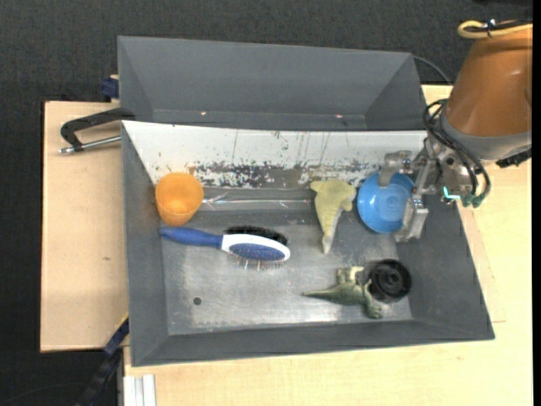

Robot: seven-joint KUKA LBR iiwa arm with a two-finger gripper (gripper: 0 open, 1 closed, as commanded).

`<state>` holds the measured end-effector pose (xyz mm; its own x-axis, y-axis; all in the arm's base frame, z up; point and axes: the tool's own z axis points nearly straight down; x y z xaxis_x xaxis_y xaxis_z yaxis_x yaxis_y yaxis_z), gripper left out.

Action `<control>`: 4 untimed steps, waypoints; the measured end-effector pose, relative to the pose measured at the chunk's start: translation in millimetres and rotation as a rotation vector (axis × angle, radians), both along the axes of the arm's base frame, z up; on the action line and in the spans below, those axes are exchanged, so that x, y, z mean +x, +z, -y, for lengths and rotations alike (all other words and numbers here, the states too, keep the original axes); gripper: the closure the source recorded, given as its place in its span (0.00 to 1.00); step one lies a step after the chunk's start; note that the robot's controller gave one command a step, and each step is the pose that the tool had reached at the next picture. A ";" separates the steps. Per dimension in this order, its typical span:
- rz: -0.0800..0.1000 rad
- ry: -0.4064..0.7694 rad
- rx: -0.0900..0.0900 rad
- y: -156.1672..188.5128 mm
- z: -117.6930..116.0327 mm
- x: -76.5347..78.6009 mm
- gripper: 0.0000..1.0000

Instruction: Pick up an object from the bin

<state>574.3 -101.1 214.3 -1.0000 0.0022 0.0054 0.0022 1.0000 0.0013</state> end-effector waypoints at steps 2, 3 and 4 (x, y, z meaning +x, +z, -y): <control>0.002 -0.227 0.000 -36.1 20.1 -55.4 1.00; 0.005 -0.224 -0.001 -35.1 19.7 -54.2 0.00; 0.022 -0.195 -0.003 92.0 31.5 -43.5 0.00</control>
Offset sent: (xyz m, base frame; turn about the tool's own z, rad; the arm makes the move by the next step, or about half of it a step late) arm 0.0000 0.0000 0.0000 0.0000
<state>530.8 -132.6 306.3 -0.9805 0.1957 -0.0171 0.1957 0.9807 0.0001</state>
